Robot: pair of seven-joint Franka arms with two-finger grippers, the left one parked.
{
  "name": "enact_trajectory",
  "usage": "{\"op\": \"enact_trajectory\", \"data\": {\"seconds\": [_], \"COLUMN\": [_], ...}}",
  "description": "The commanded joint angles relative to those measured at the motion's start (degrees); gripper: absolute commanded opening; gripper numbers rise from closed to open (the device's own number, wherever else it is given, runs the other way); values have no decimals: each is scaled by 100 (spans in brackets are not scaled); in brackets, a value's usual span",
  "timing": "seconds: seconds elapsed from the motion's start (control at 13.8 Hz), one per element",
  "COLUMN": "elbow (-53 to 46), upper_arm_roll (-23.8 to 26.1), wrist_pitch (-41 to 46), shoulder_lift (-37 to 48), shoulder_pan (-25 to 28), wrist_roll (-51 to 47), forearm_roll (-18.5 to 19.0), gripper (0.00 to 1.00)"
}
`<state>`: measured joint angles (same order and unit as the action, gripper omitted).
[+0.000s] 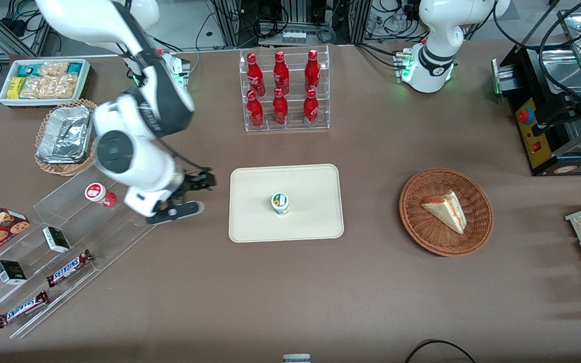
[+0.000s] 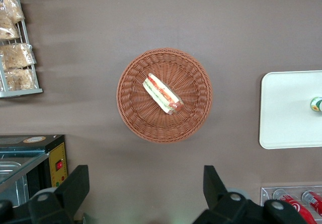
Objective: Place green gum on tray
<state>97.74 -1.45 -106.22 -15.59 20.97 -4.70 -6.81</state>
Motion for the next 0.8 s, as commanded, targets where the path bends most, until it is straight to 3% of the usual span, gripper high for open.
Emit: {"op": "enact_trajectory", "data": {"seconds": [0.0,0.29,0.51,0.72], "elbow": [87,122,140,271], "upper_arm_roll": [39,48,74,83], "wrist_pitch": [277,383,506,603], "shoulder_lift": [231,433,705,960], "shoulder_pan": [-487,-1094,-1279,-1586], "wrist_roll": [748,1313,1331,1322], "forearm_roll": [-58,-31,574,628], "gripper": [100,100,100,100]}}
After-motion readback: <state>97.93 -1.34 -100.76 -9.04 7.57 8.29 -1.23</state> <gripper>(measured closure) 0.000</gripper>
